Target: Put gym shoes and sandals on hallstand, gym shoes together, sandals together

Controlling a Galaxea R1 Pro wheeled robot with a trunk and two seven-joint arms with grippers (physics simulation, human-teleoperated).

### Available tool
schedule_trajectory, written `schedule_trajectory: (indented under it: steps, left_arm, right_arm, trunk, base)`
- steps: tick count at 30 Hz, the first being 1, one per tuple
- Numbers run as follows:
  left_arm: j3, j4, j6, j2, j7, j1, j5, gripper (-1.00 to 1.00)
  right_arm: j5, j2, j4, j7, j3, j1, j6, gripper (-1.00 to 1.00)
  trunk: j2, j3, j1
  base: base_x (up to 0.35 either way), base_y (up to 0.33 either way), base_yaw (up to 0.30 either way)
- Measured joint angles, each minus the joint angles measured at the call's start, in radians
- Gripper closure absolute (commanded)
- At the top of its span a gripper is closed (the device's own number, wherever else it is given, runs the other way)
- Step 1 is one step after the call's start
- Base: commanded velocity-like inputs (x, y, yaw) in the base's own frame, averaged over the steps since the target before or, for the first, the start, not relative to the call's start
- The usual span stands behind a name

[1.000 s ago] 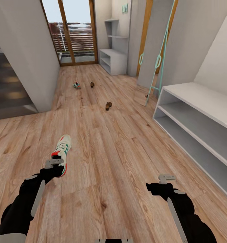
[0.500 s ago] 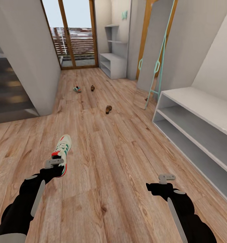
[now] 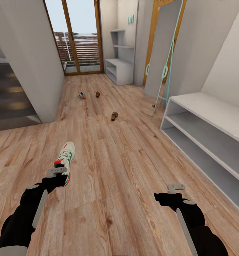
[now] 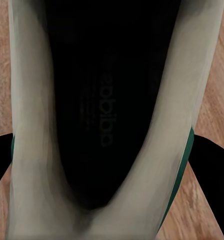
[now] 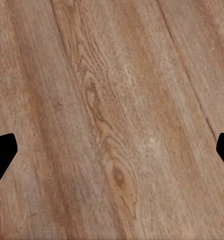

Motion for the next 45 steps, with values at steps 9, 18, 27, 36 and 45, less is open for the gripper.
schedule_trajectory:
  steps: [9,18,27,36,45]
  left_arm:
    - [0.0,0.0,0.0,-0.001,0.0,0.0,0.001,1.0]
    - [0.0,0.0,0.0,0.0,0.0,0.0,0.001,1.0]
    - [0.0,0.0,0.0,-0.001,0.0,0.0,0.0,1.0]
    - [-0.001,0.0,0.0,-0.001,0.0,0.0,0.0,1.0]
    - [-0.002,0.0,0.0,-0.001,0.0,0.0,0.001,1.0]
  right_arm:
    - [-0.001,0.0,0.0,0.0,-0.001,0.0,0.0,-1.0]
    - [-0.001,0.0,0.0,0.0,-0.001,0.0,0.0,-1.0]
    - [0.0,0.0,0.0,0.0,-0.001,0.0,0.0,-1.0]
    - [-0.001,0.0,0.0,0.0,-0.001,0.0,0.0,-1.0]
    - [0.0,0.0,0.0,0.0,-0.001,0.0,0.0,-1.0]
  trunk:
    - [-0.063,-0.013,0.035]
    - [-0.126,-0.027,0.069]
    - [-0.175,-0.034,0.096]
    - [-0.175,-0.019,0.096]
    - [-0.175,-0.005,0.096]
  base:
    - [0.0,0.0,0.0]
    - [0.0,0.0,0.0]
    - [0.0,0.0,0.0]
    - [0.0,0.0,0.0]
    - [0.085,0.0,0.0]
